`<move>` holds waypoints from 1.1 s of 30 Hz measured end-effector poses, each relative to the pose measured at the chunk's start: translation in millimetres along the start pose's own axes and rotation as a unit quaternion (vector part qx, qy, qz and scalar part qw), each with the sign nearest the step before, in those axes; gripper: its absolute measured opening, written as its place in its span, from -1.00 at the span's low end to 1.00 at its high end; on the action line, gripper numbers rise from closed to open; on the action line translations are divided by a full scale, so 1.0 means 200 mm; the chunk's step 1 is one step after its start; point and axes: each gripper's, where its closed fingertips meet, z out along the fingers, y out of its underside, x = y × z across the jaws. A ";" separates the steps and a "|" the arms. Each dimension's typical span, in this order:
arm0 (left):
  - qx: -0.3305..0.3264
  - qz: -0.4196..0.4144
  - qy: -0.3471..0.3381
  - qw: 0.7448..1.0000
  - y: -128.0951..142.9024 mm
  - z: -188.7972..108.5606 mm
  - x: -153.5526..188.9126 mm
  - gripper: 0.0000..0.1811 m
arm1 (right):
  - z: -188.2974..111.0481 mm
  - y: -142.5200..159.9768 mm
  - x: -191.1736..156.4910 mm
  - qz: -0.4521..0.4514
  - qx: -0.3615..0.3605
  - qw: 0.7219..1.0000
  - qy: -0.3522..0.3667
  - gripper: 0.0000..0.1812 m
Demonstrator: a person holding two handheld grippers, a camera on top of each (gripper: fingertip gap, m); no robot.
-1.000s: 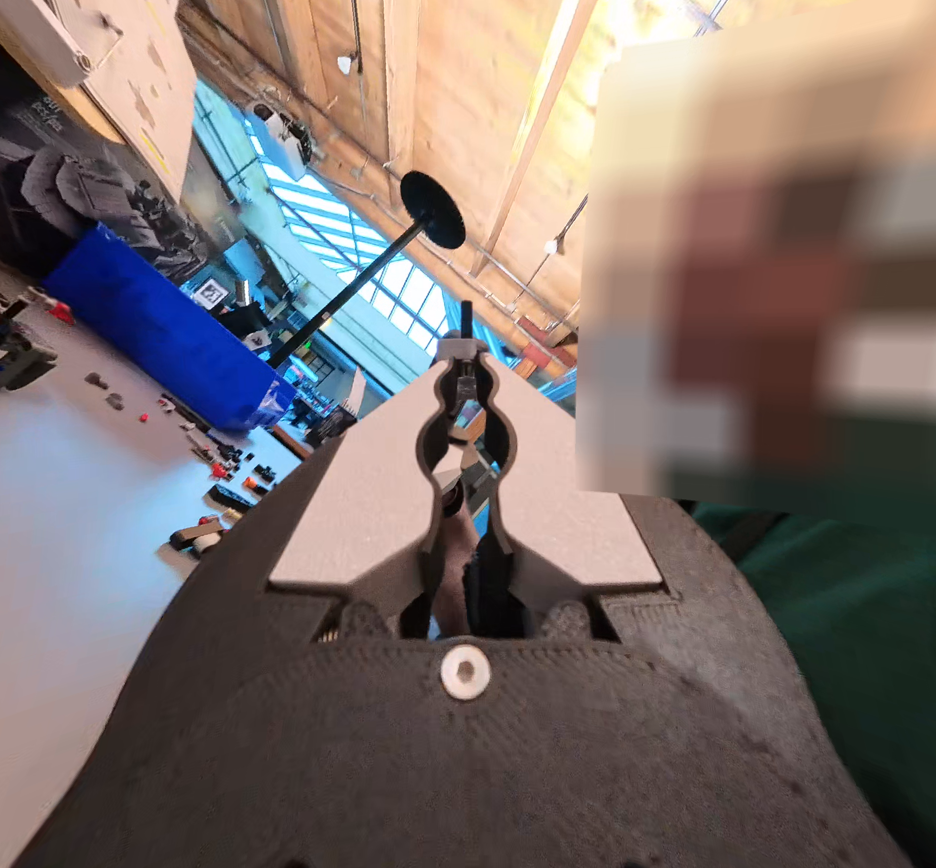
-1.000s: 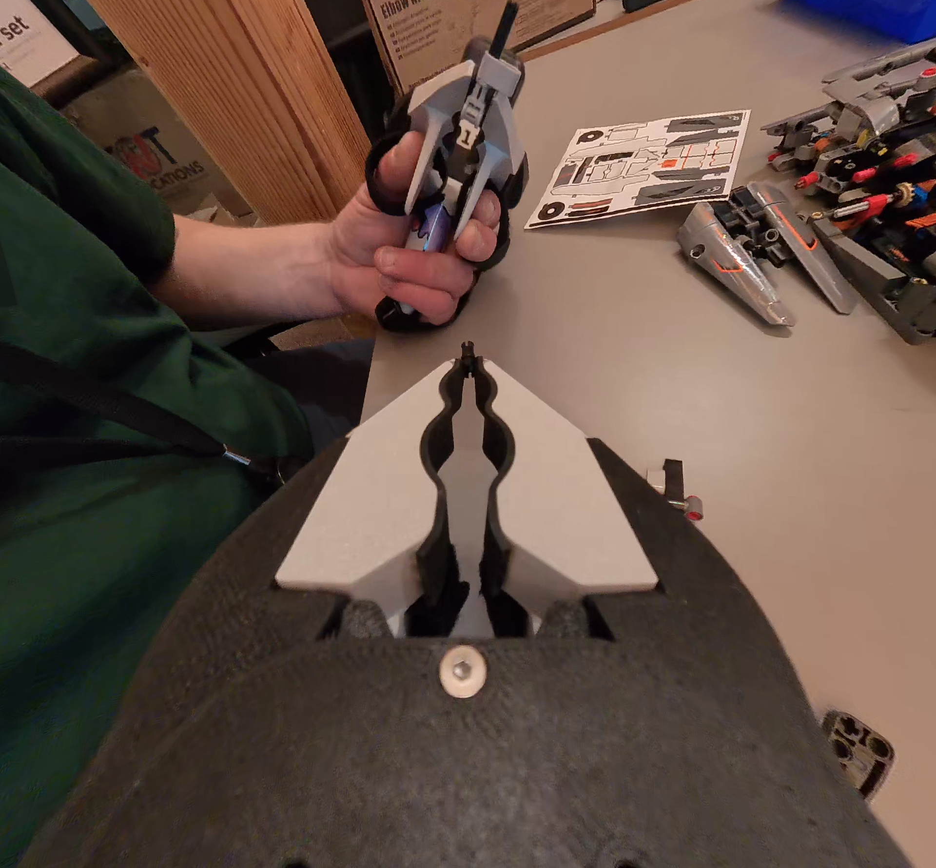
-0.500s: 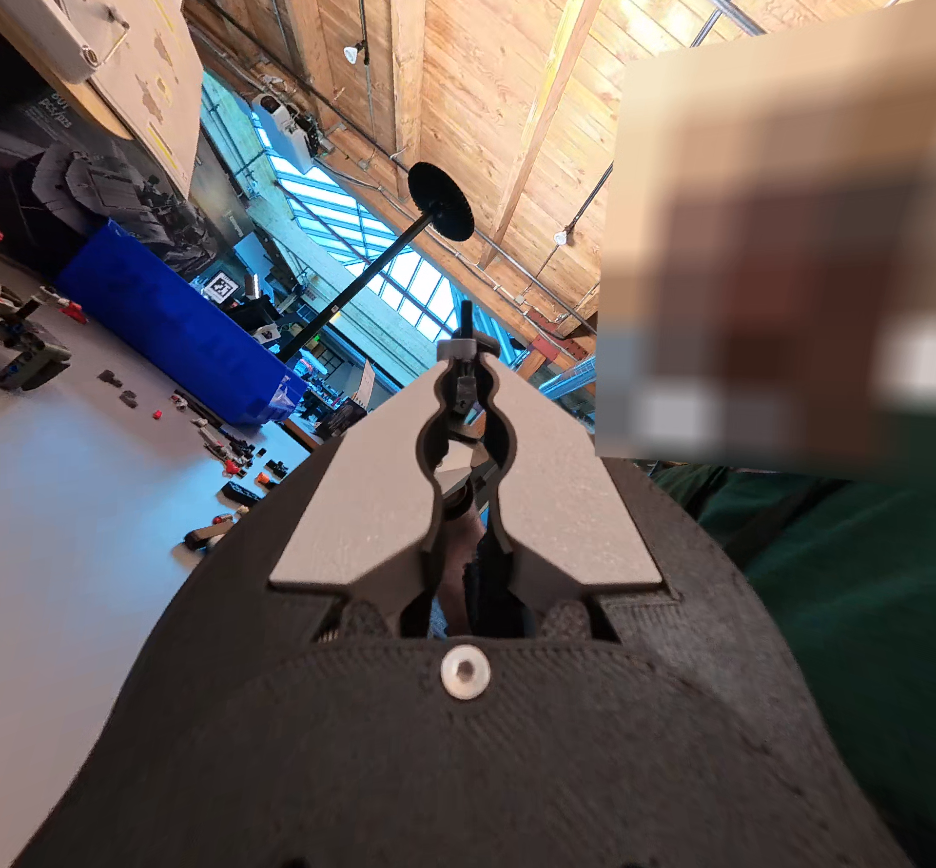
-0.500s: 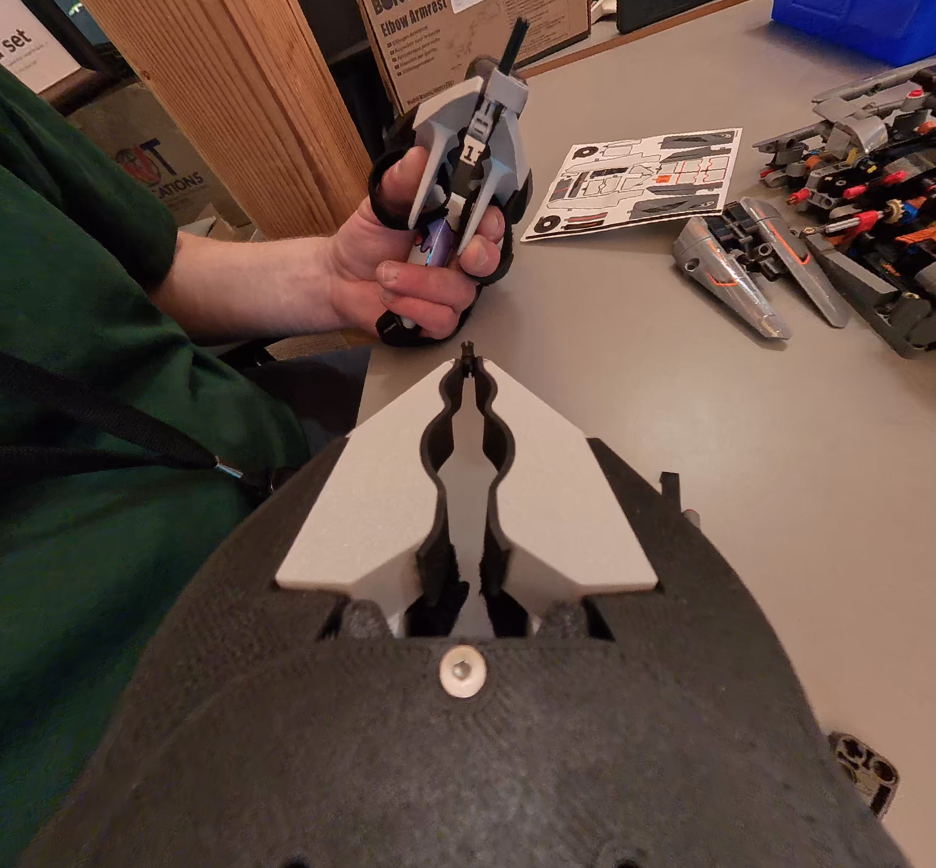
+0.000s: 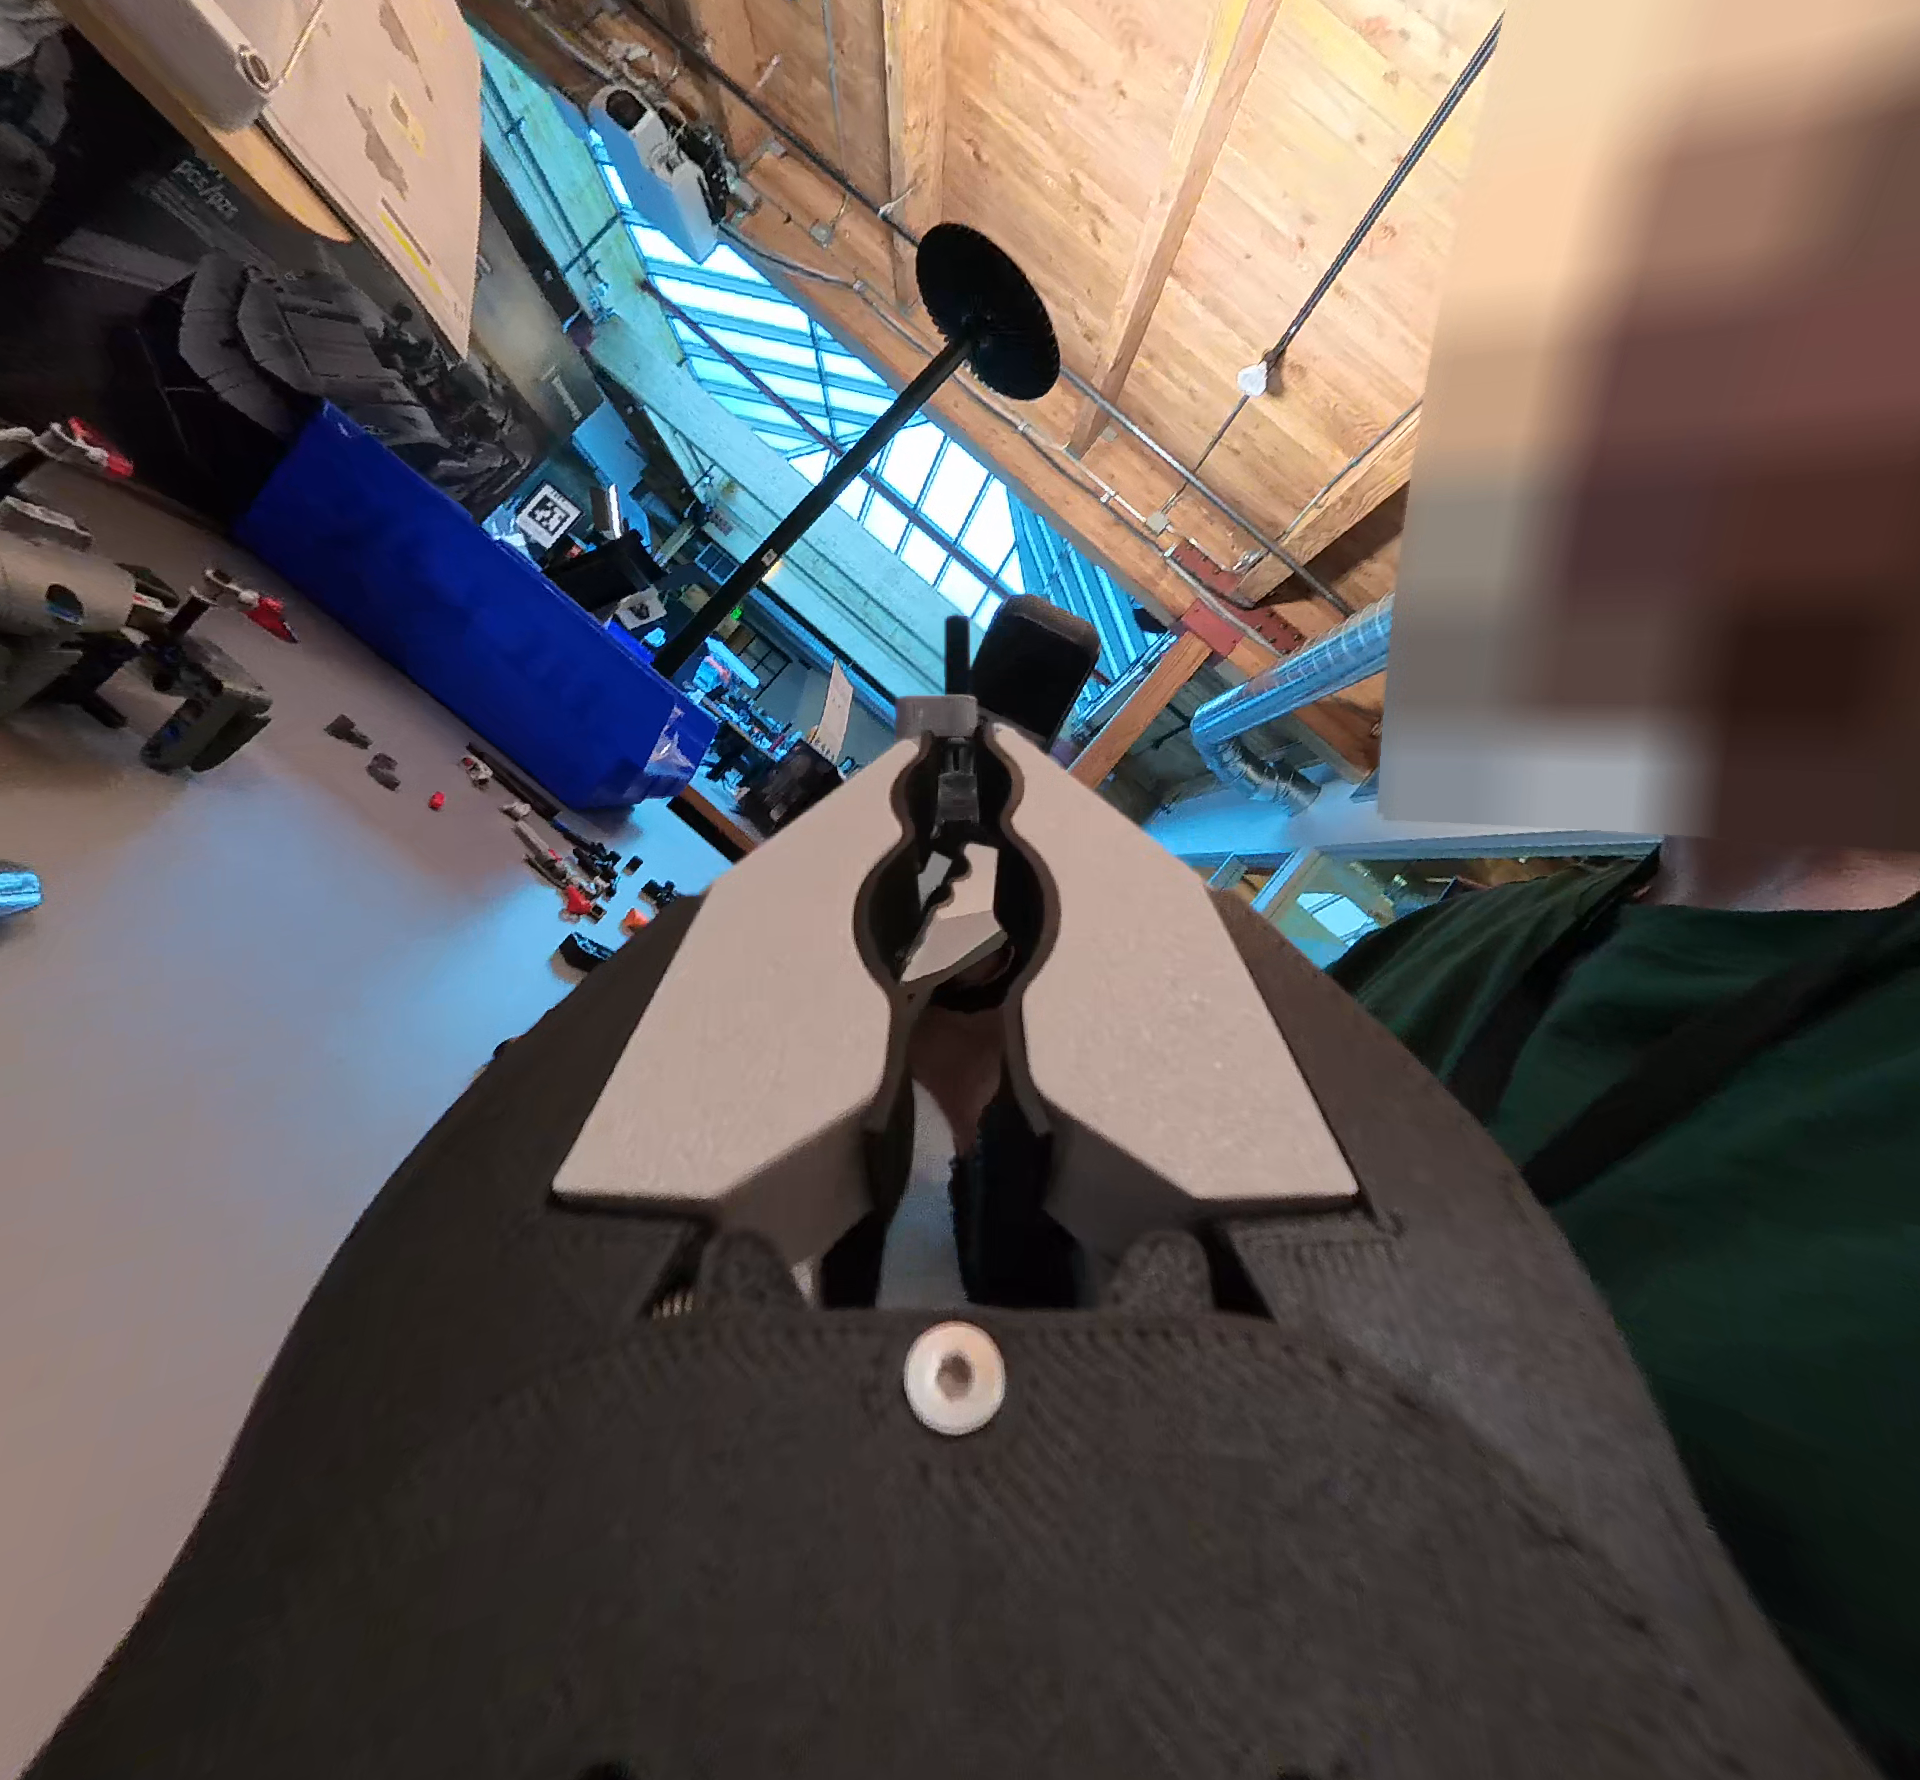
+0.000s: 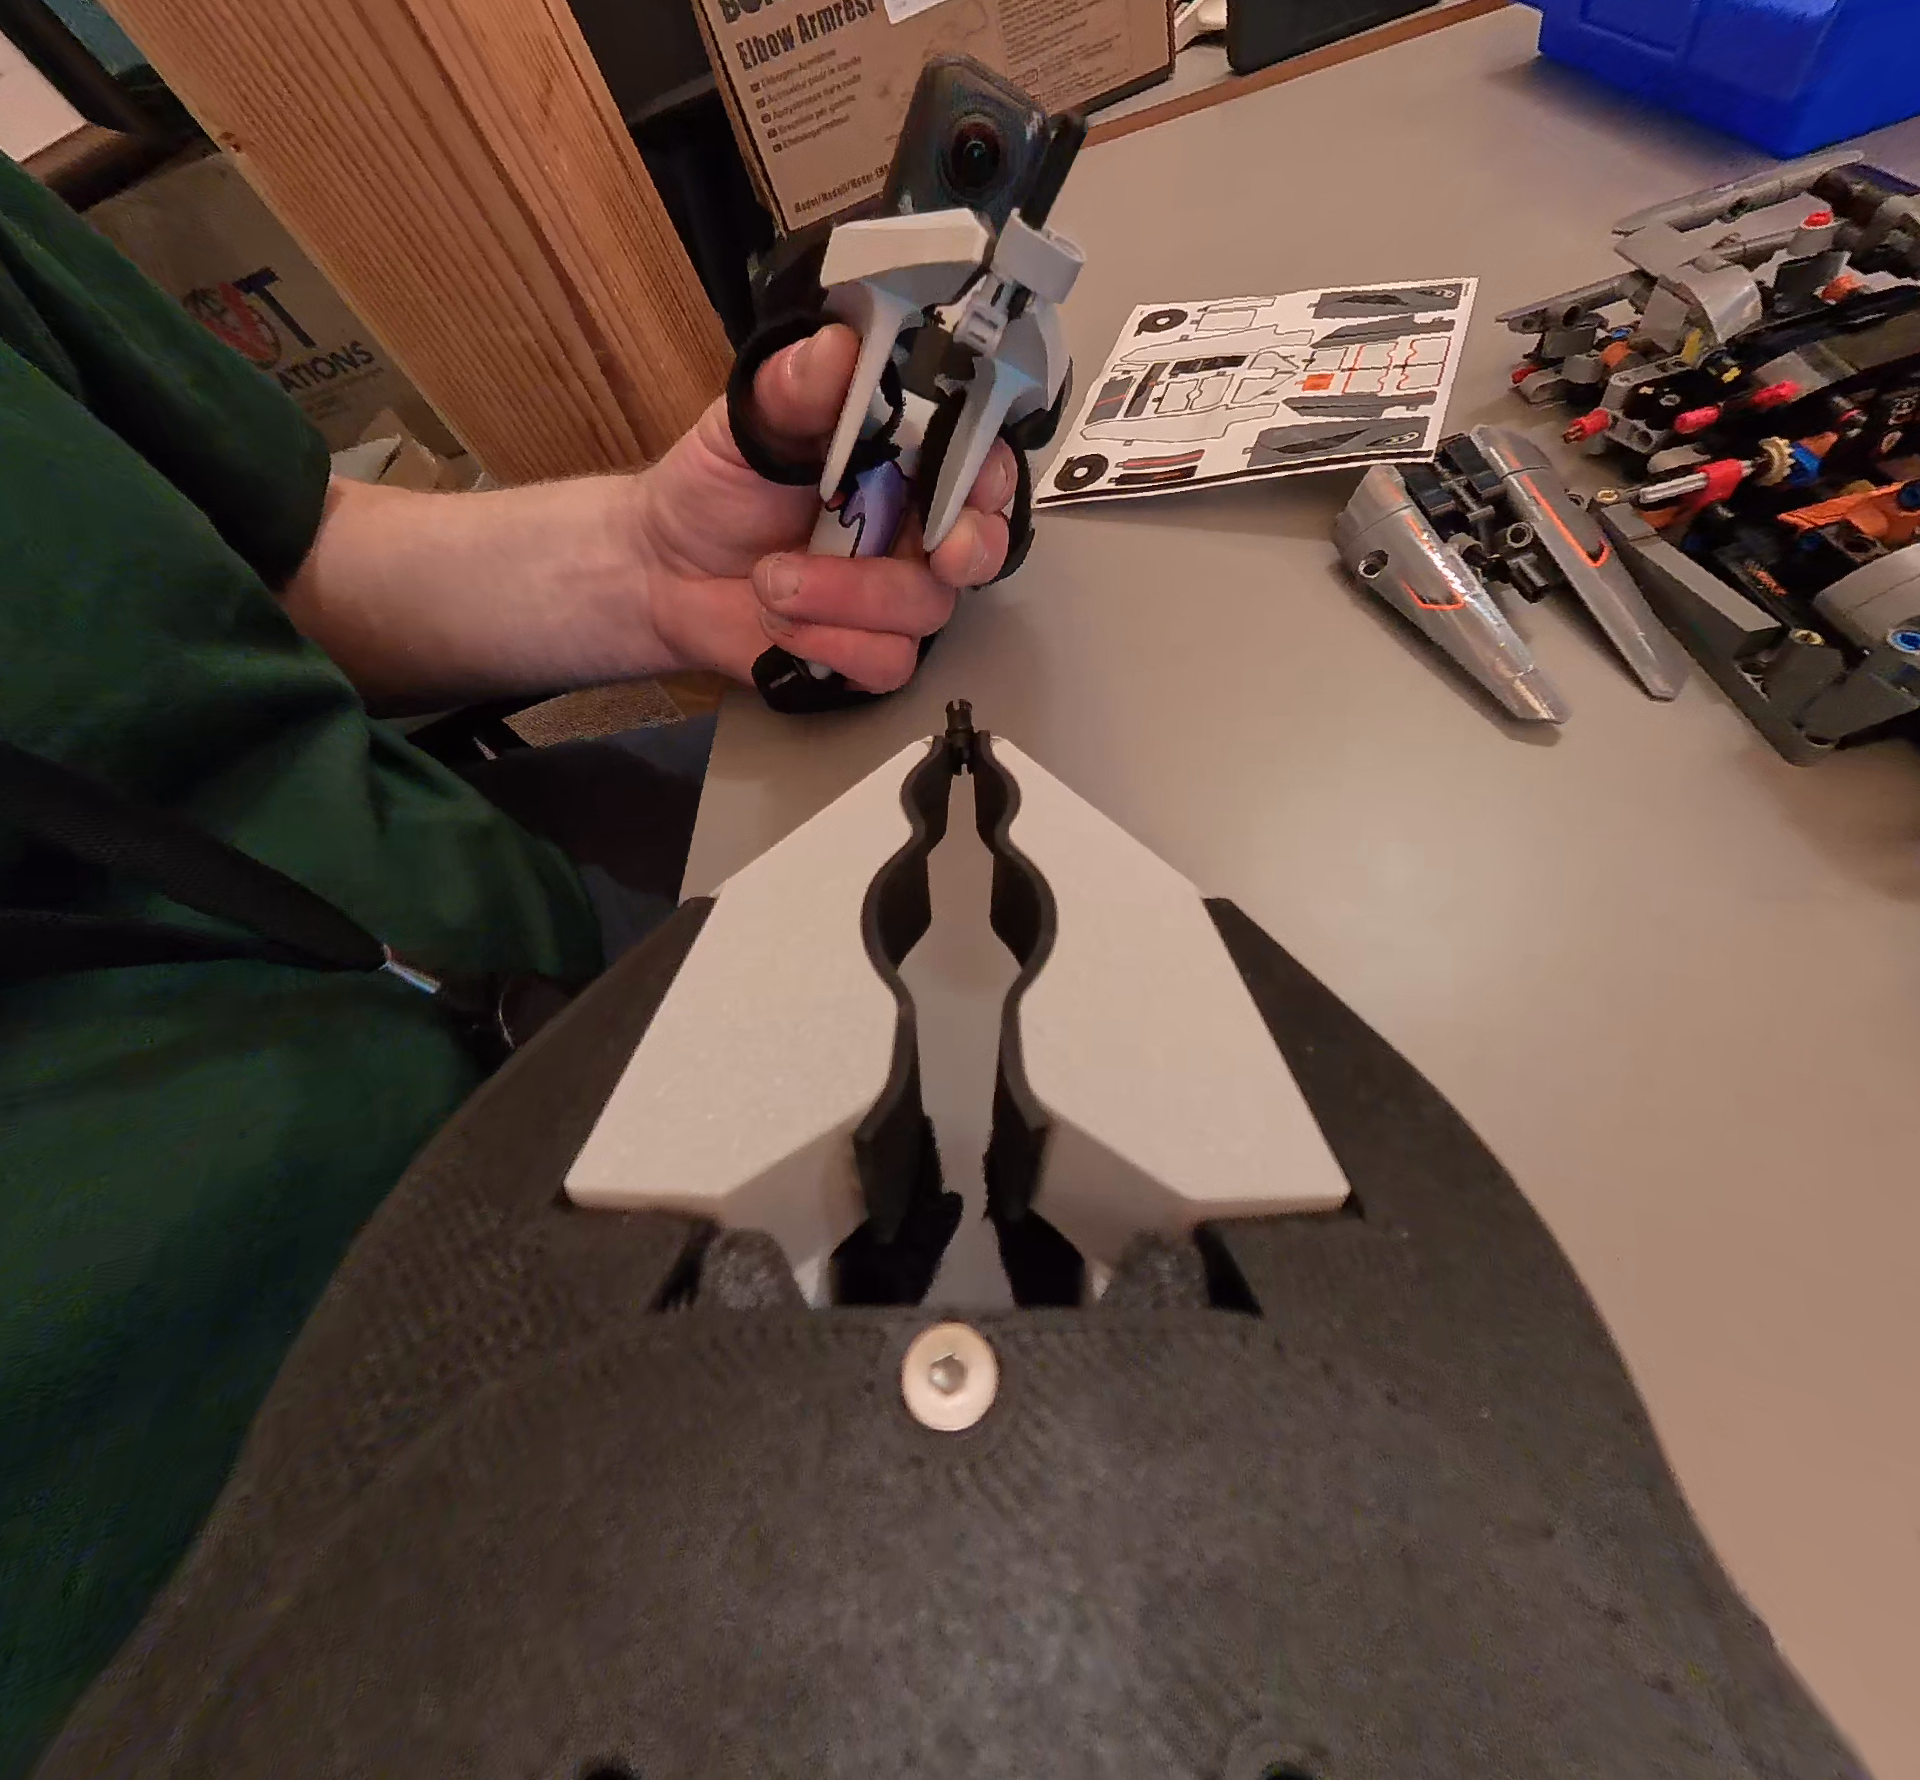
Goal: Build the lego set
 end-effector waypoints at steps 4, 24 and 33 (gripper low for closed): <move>-0.039 0.024 -0.018 0.999 0.03 0.01 -0.02 -0.95 | 0.01 0.00 0.02 0.001 -0.005 1.000 0.004 -0.97; -0.313 0.243 -0.141 0.907 0.33 -0.07 -0.15 -0.95 | -0.05 0.01 0.09 -0.017 -0.042 0.997 0.061 -0.97; -0.365 0.330 -0.172 0.854 0.34 -0.10 -0.19 -0.95 | -0.06 0.03 0.10 -0.010 -0.037 0.997 0.066 -0.97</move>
